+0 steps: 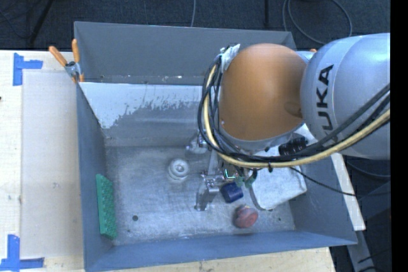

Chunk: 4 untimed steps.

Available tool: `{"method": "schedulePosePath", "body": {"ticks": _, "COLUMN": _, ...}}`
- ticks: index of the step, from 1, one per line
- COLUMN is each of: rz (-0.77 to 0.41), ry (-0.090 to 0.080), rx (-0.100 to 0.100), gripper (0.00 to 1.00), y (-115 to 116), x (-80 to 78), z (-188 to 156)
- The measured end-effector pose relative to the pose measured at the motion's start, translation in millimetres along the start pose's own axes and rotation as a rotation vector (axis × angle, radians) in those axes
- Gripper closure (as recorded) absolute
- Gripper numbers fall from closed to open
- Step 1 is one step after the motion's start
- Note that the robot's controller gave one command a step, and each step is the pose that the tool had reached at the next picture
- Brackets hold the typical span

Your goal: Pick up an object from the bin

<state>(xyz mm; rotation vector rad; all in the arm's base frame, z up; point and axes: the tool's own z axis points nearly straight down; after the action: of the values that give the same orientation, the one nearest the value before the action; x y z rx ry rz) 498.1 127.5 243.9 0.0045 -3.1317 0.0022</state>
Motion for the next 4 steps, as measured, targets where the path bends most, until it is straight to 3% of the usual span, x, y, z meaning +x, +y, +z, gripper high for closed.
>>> {"method": "schedulePosePath", "body": {"ticks": 1, "rz": -0.179, "ry": -0.017, "rx": -0.002, "gripper": 0.0, "y": -24, "x": -61.1, "z": 154}}
{"method": "schedulePosePath", "body": {"ticks": 2, "rz": -0.335, "ry": -0.035, "rx": -0.004, "gripper": 0.0, "y": -59, "x": -102.4, "z": 164}}
{"method": "schedulePosePath", "body": {"ticks": 3, "rz": -0.58, "ry": -0.021, "rx": -0.001, "gripper": 0.0, "y": -101, "x": -118.2, "z": 169}}
{"method": "schedulePosePath", "body": {"ticks": 4, "rz": -0.744, "ry": -0.014, "rx": 0.0, "gripper": 0.0, "y": -202, "x": -89.0, "z": 168}}
